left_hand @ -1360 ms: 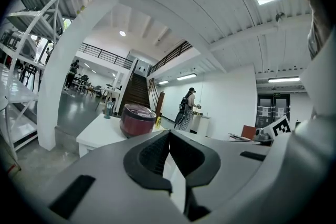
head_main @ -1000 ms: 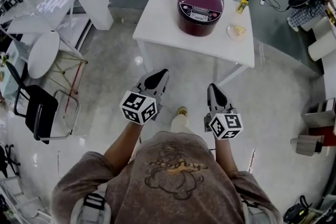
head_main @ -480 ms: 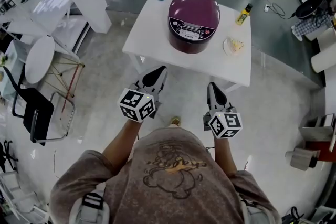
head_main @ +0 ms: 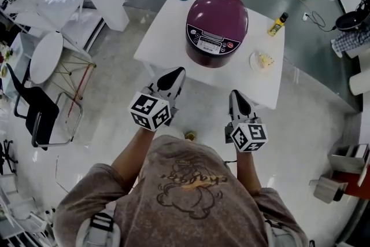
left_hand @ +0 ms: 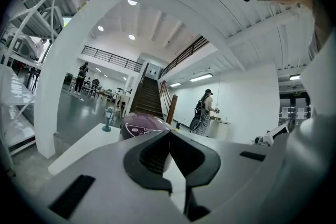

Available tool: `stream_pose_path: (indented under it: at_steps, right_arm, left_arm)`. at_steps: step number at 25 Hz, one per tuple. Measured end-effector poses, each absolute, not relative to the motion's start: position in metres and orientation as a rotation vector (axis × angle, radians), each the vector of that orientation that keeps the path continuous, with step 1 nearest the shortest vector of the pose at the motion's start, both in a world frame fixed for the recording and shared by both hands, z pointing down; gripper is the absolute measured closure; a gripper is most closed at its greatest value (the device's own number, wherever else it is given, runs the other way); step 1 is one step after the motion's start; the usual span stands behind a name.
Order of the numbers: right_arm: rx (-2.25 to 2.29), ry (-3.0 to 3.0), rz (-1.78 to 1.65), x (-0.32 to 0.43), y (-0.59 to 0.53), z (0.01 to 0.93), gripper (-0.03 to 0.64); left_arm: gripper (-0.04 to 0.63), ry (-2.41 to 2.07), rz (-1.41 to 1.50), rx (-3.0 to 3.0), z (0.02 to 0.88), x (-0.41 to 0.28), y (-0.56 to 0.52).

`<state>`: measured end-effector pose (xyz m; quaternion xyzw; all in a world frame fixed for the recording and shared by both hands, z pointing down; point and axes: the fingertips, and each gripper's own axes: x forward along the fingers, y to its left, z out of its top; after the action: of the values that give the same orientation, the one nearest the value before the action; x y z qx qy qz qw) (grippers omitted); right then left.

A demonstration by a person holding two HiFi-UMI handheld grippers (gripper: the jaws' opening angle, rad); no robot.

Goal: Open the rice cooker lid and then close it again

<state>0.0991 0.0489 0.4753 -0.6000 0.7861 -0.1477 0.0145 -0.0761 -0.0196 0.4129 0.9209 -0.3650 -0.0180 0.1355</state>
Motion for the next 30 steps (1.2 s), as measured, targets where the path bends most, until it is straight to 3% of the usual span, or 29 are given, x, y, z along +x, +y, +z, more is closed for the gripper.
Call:
stream_pose_path:
  at_steps: [30]
  right_arm:
    - [-2.003, 2.351, -0.414, 0.145, -0.098, 0.461, 0.617]
  left_arm:
    - [0.572, -0.876, -0.052, 2.71, 0.407, -0.017, -0.184]
